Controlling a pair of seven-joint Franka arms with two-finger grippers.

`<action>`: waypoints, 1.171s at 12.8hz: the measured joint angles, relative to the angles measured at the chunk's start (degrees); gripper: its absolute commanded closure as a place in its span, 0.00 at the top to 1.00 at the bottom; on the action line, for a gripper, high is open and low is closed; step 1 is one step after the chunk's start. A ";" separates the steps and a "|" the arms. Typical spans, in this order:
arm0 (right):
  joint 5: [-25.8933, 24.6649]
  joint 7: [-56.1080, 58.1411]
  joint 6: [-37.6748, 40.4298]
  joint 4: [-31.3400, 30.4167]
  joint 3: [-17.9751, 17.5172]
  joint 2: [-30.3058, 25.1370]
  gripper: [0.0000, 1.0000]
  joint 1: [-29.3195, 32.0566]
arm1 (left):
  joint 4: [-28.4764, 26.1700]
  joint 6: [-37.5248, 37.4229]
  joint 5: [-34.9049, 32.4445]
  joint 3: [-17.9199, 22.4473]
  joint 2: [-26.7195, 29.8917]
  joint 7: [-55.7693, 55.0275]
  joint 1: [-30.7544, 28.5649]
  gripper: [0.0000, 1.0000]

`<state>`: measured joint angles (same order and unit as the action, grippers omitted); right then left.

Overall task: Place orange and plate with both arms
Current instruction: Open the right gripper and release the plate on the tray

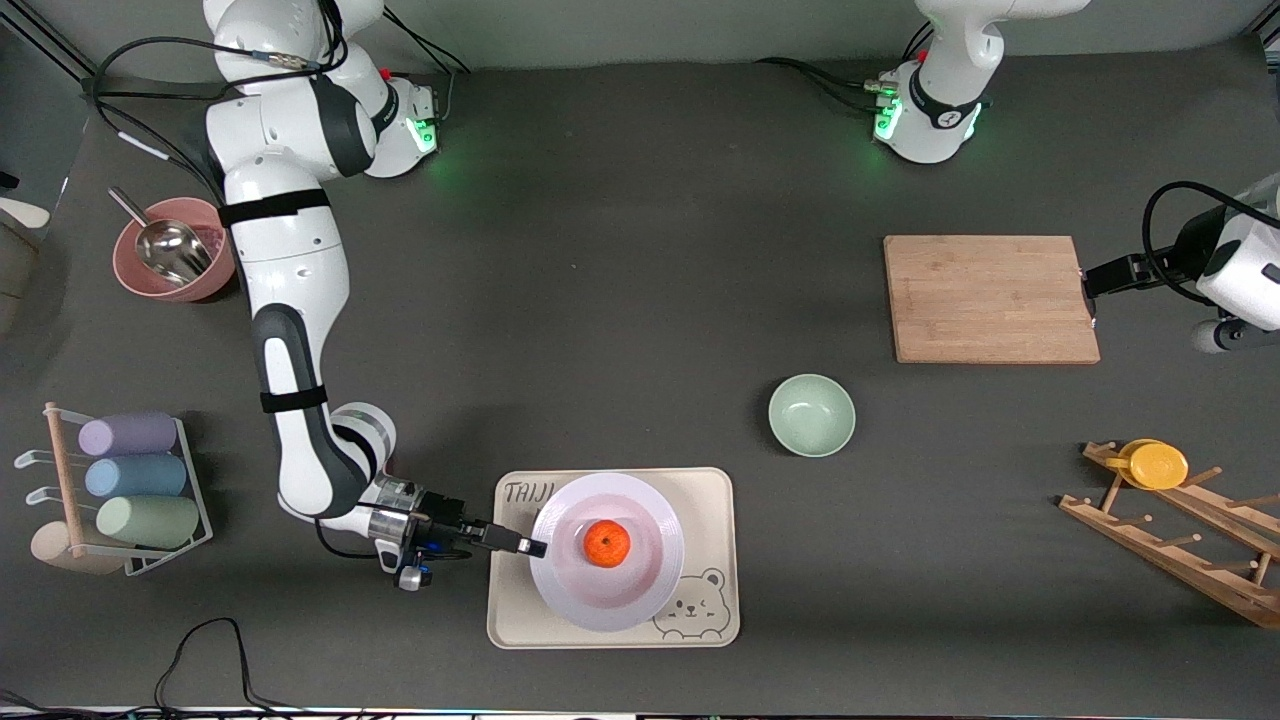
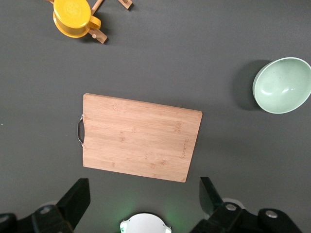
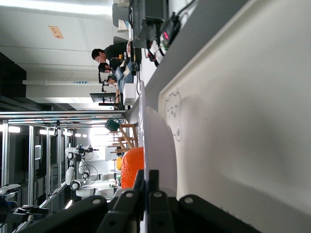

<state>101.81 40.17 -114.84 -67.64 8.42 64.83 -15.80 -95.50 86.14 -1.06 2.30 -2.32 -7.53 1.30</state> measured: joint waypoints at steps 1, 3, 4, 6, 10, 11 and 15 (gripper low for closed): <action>-0.06 0.00 0.00 0.01 -0.02 0.59 0.00 -0.19 | 0.00 -0.15 0.00 0.00 0.00 0.00 0.00 1.00; -0.27 -0.02 -0.02 0.08 -0.04 0.96 0.00 -0.88 | 0.00 -0.39 0.00 0.00 0.00 0.00 0.00 1.00; -0.56 -0.04 -0.22 0.10 -0.04 1.00 0.00 -1.21 | 0.00 -0.45 0.00 0.00 0.00 0.00 0.00 1.00; -2.55 -0.06 -1.31 0.11 -0.04 1.19 0.00 -1.53 | 0.00 -0.53 0.00 0.00 0.00 0.00 0.00 1.00; -3.97 -0.41 -1.38 0.30 -0.03 1.22 0.45 -1.51 | 0.00 -0.58 0.00 0.00 0.00 0.00 0.00 1.00; -4.19 -0.61 -1.43 0.35 0.02 1.23 0.52 -1.50 | 0.00 -0.59 0.00 0.00 0.00 0.00 0.00 1.00; -9.35 -4.11 -2.07 1.65 0.72 1.16 0.61 -1.28 | 0.00 -0.59 0.00 0.00 0.00 0.00 0.03 1.00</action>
<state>92.46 36.06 -116.90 -65.99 9.14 65.98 -17.07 -95.50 85.55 -1.06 2.30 -2.32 -7.53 1.33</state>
